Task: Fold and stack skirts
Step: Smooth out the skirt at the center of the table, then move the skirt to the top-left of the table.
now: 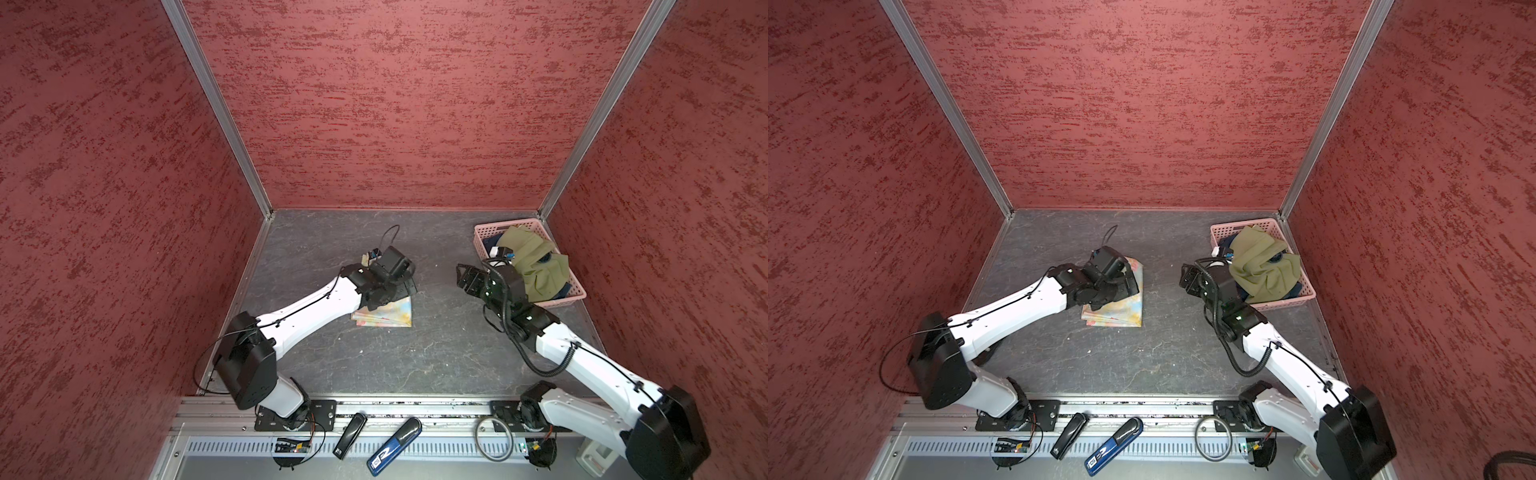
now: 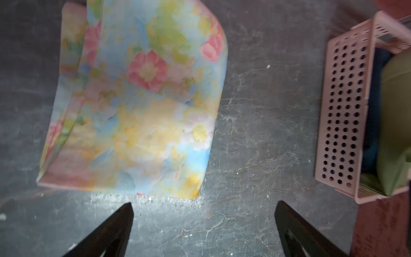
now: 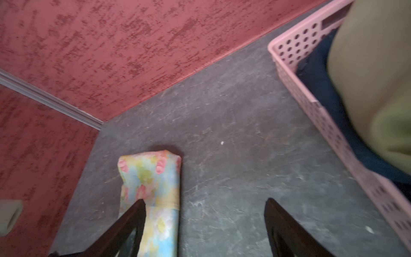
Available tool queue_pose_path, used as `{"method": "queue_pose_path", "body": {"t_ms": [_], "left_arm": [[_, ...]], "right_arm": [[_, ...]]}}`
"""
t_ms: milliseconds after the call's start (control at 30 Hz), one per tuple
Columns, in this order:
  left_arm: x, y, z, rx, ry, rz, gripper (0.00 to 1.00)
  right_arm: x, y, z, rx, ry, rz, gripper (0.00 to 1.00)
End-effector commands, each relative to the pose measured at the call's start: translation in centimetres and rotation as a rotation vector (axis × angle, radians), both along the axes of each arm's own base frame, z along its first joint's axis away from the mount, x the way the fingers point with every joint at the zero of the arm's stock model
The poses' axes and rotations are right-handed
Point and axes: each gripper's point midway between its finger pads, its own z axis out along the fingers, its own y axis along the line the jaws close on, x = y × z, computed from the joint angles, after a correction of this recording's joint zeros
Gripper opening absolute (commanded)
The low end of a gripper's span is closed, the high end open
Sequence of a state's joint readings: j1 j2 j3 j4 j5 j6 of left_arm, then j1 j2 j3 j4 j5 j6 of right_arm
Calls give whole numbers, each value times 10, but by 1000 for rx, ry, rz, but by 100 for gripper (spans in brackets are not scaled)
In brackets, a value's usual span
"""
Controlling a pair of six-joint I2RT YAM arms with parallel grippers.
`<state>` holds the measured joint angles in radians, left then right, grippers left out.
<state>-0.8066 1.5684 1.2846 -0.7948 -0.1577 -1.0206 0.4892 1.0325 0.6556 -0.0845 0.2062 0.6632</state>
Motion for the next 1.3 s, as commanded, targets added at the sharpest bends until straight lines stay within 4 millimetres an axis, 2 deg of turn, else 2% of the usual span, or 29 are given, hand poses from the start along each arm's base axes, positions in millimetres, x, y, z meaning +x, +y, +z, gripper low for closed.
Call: {"method": "queue_pose_path", "body": {"t_ms": [0, 133, 233, 367, 567, 733, 867, 1067, 1267], "left_arm": [[-13, 14, -12, 128, 96, 210, 99], [-32, -8, -28, 116, 195, 307, 99], [-35, -30, -49, 65, 254, 306, 99], [-33, -39, -76, 82, 306, 300, 100], [-29, -50, -108, 73, 358, 293, 100], [-26, -43, -125, 68, 393, 341, 99], [-13, -29, -132, 69, 405, 392, 99], [14, -8, -134, 60, 396, 454, 100], [47, 29, -141, 69, 396, 520, 100]], "right_arm": [[-10, -28, -5, -98, 49, -54, 85], [-11, -39, 3, -86, 27, -83, 86], [-12, -42, 13, -64, 1, -86, 86], [-11, -40, 23, -56, -14, -73, 87], [-9, -38, 31, -55, -39, -55, 89], [-9, -36, 36, -55, -57, -45, 89], [-8, -34, 38, -46, -64, -37, 90], [-8, -31, 37, -31, -70, -21, 90], [-6, -27, 36, -22, -74, -5, 91]]}}
